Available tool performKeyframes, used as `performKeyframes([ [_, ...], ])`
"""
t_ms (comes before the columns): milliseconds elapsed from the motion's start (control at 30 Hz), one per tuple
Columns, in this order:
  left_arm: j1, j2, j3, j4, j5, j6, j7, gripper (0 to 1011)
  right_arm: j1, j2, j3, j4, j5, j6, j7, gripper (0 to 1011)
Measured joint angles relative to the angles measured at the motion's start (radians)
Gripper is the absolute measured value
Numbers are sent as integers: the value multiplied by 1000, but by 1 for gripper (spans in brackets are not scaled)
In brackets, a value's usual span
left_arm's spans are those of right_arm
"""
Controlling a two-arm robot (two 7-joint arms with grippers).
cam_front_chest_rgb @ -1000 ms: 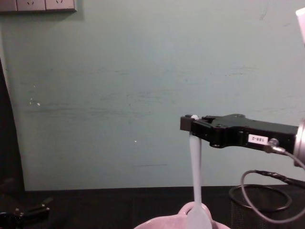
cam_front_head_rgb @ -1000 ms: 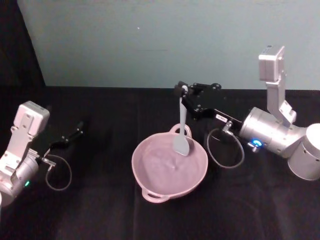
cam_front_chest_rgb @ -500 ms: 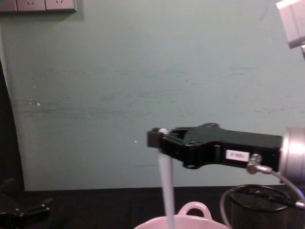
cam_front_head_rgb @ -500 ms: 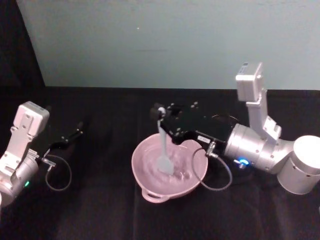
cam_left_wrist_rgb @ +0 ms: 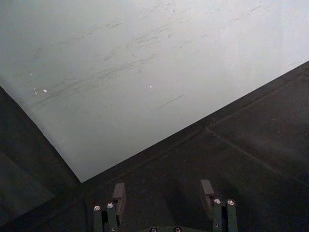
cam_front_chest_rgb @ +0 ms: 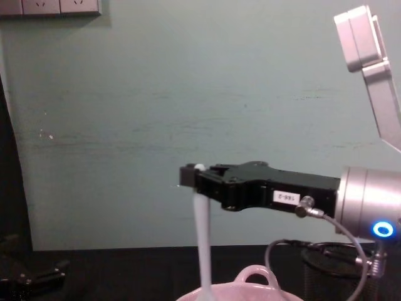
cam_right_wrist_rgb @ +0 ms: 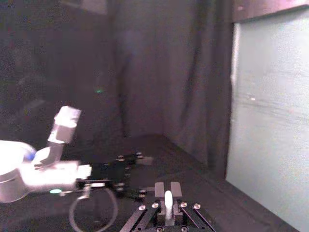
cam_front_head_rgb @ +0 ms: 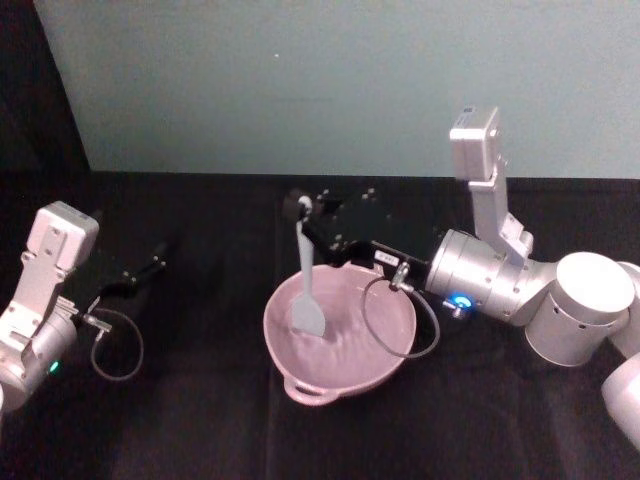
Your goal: Use the one hand to pick up the spoon and stir the clear water in the bowl.
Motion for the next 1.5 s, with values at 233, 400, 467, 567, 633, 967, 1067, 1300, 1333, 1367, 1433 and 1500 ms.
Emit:
performKeyframes([
  [233, 0, 0, 0, 0, 0, 0, 0, 1005, 24, -4, 45, 80, 22, -16, -17, 84],
  [400, 0, 0, 0, 0, 0, 0, 0, 1005, 13, 19, 74, 73, 27, -16, -37, 84],
  [467, 0, 0, 0, 0, 0, 0, 0, 1005, 1, 34, 86, 55, 27, -16, -44, 84],
  [567, 0, 0, 0, 0, 0, 0, 0, 1005, -16, 50, 94, 26, 27, -11, -51, 84],
  [633, 0, 0, 0, 0, 0, 0, 0, 1005, -31, 62, 97, 0, 25, -6, -55, 84],
  [967, 0, 0, 0, 0, 0, 0, 0, 1005, -81, 76, 62, -99, 18, 23, -42, 84],
  [1067, 0, 0, 0, 0, 0, 0, 0, 1005, -86, 64, 29, -118, 16, 32, -25, 84],
  [1300, 0, 0, 0, 0, 0, 0, 0, 1005, -75, 38, -15, -130, 12, 34, -5, 84],
  [1333, 0, 0, 0, 0, 0, 0, 0, 1005, -68, 34, -19, -124, 12, 32, -4, 84],
  [1367, 0, 0, 0, 0, 0, 0, 0, 1005, -68, 34, -19, -124, 12, 32, -4, 84],
  [1433, 0, 0, 0, 0, 0, 0, 0, 1005, -56, 27, -21, -105, 12, 27, -3, 84],
  [1500, 0, 0, 0, 0, 0, 0, 0, 1005, -43, 20, -20, -81, 12, 20, -3, 84],
])
